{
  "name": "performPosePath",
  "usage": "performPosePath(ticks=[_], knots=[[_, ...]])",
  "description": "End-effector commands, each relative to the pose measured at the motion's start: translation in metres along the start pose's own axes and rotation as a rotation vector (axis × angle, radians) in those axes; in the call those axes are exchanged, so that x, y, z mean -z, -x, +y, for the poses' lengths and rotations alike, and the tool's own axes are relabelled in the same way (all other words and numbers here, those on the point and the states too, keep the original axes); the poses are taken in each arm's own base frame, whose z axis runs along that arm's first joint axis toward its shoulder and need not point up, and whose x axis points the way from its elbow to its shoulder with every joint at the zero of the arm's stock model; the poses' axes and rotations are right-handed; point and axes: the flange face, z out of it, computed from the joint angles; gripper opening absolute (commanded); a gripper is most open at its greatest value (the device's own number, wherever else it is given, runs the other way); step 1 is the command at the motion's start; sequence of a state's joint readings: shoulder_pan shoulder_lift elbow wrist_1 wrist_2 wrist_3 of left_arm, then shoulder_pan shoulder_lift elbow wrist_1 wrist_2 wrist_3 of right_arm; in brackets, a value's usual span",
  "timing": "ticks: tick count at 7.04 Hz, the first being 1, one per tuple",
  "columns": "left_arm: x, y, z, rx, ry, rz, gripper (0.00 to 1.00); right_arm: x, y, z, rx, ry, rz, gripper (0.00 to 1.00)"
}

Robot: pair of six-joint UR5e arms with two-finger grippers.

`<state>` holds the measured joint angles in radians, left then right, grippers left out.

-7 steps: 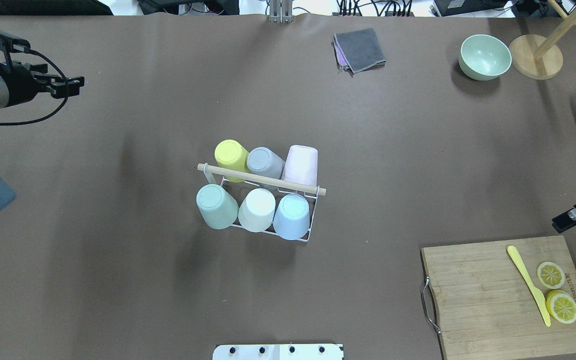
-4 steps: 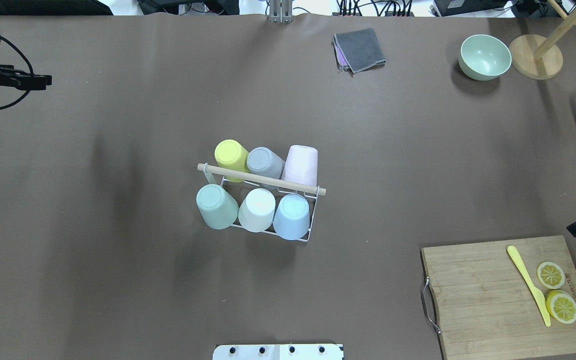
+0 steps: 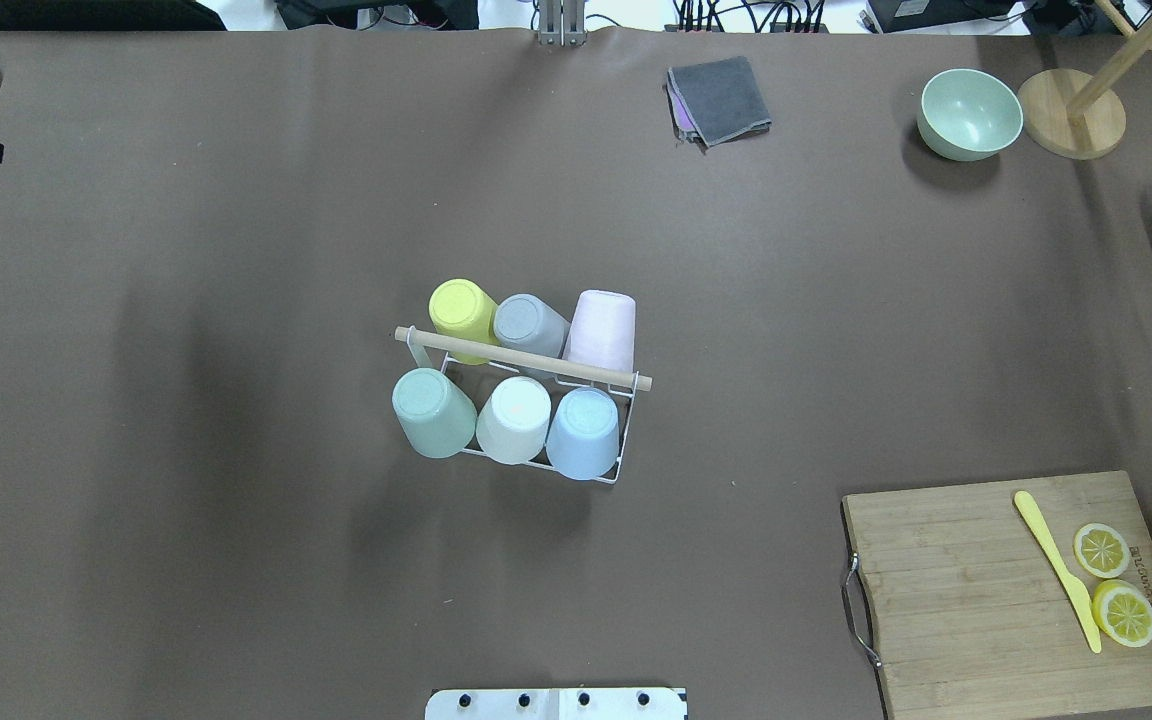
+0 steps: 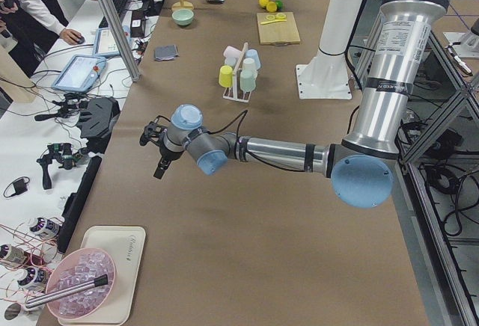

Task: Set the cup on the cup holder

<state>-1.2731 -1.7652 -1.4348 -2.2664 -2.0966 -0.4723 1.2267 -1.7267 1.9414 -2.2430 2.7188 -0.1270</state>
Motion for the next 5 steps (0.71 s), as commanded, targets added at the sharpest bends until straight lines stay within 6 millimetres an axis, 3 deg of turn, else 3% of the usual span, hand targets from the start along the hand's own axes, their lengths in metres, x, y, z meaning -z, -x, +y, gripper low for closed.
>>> performPosePath(ticks=[1, 2, 3, 5], knots=[[0.015, 0.024, 0.002, 0.001, 0.153, -0.006, 0.98, 0.015, -0.014, -0.009, -0.084, -0.076, 0.244, 1.00], [0.025, 0.039, 0.012, 0.026, 0.232, 0.005, 0.98, 0.020, -0.023, -0.014, -0.046, -0.138, 0.327, 1.00], [0.030, 0.041, 0.019, 0.040, 0.308, 0.012, 0.98, 0.024, -0.029, -0.017, 0.020, -0.197, 0.359, 1.00], [0.038, 0.054, 0.059, 0.118, 0.409, 0.014, 0.98, 0.040, -0.035, -0.021, 0.092, -0.299, 0.361, 0.99]])
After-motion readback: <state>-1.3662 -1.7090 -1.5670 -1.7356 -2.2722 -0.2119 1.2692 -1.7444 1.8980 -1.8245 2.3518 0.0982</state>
